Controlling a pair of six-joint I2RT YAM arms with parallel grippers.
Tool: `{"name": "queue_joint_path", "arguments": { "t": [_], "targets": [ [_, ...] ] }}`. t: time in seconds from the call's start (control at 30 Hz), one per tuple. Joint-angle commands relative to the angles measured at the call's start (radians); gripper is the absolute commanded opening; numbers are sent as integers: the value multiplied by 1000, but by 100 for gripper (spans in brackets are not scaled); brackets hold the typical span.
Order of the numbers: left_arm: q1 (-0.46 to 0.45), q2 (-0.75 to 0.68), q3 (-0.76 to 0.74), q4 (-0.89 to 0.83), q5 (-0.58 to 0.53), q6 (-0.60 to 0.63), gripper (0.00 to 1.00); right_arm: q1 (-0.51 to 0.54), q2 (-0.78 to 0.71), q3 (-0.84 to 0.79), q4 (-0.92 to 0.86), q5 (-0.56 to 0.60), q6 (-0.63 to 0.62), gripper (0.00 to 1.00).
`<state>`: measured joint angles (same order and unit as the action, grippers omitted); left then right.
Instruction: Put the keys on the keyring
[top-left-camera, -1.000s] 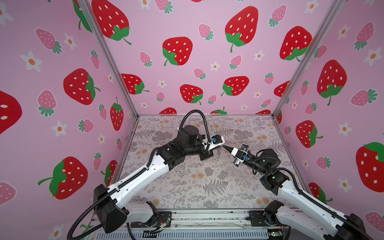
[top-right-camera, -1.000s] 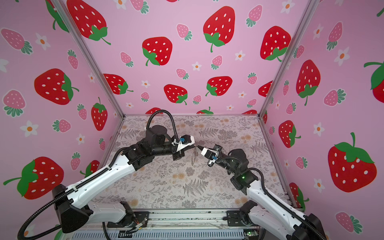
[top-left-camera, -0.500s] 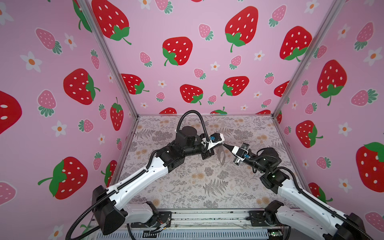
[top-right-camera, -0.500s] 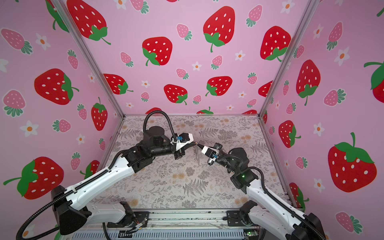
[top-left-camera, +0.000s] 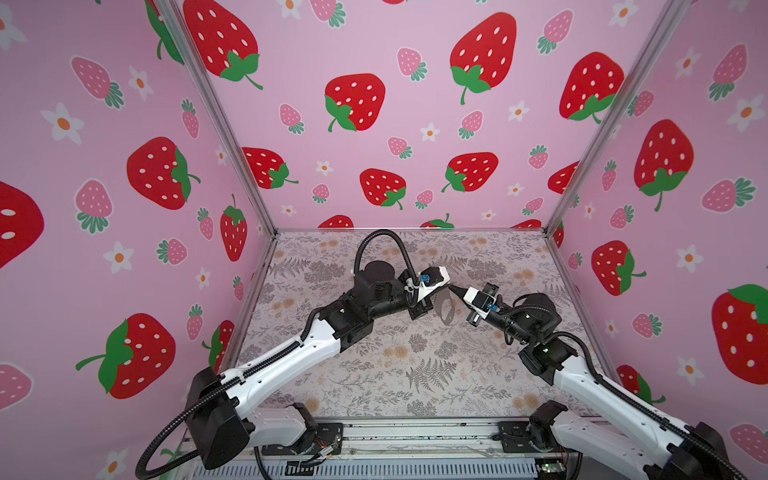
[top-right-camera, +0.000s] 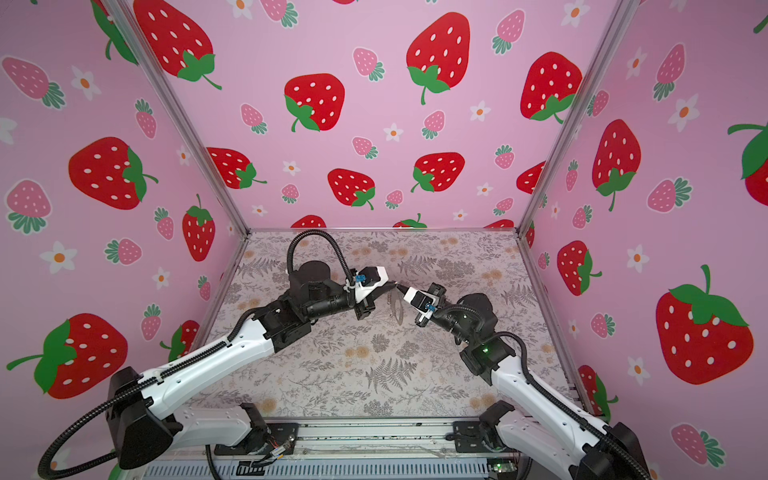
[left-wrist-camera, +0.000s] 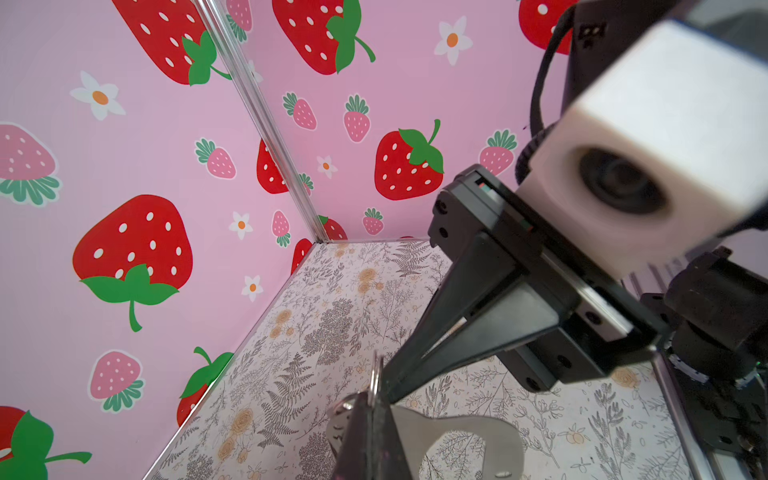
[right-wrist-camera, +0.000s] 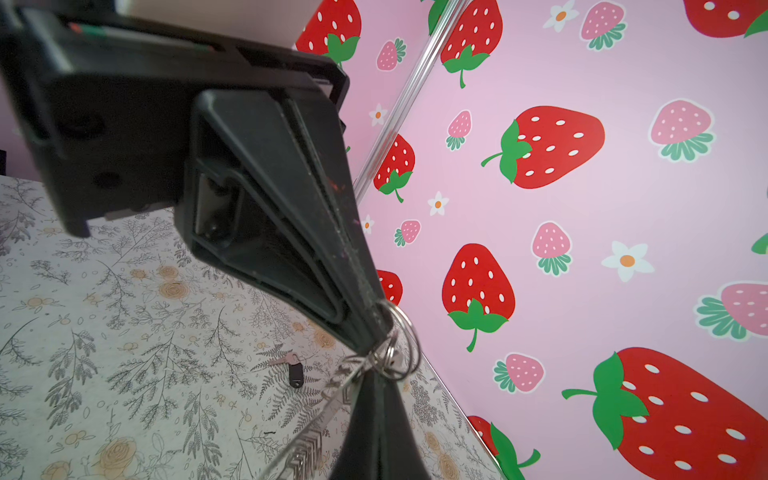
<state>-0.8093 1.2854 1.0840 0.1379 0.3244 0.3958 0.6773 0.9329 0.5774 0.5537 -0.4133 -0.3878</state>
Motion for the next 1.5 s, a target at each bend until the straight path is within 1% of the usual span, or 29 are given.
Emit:
{"name": "queue_joint_path", "arguments": {
  "t": [0.0, 0.1, 0.2, 0.27, 0.37, 0.47, 0.57, 0.77, 0.87, 1.03, 1.23, 1.4, 1.47],
  "targets": [
    [-7, 7, 5, 143, -19, -25, 0, 12, -4, 19, 14, -53, 21, 4],
    [-2, -3, 5, 123, -7, -12, 0, -5, -16, 16, 9, -35, 32, 13],
    [8, -12, 19, 76, 35, 0, 0, -38, -69, 6, 7, -40, 46, 22],
    [20, -17, 26, 57, 78, 0, 0, -62, -94, 6, -1, -61, 49, 26],
    [41, -21, 35, 42, 152, -8, 0, -89, -120, 5, -8, -102, 64, 29],
    [49, -21, 42, 28, 205, -10, 0, -110, -123, 17, -12, -163, 104, 29],
    [56, -18, 53, 16, 250, -18, 0, -114, -103, 40, -28, -231, 138, 26],
    [66, -17, 65, -6, 278, -13, 0, -116, -58, 82, -82, -323, 175, 24],
    [66, -18, 71, -20, 281, -4, 0, -116, -47, 90, -93, -337, 182, 23],
    [67, -26, 72, -35, 281, 10, 0, -118, -50, 82, -100, -329, 180, 20],
    [66, -28, 78, -53, 271, 31, 0, -122, -45, 76, -98, -355, 178, 18],
    [66, -28, 80, -55, 262, 41, 0, -127, -40, 73, -100, -360, 178, 13],
    [66, -26, 80, -58, 262, 45, 0, -129, -37, 75, -100, -360, 182, 12]
  ]
}}
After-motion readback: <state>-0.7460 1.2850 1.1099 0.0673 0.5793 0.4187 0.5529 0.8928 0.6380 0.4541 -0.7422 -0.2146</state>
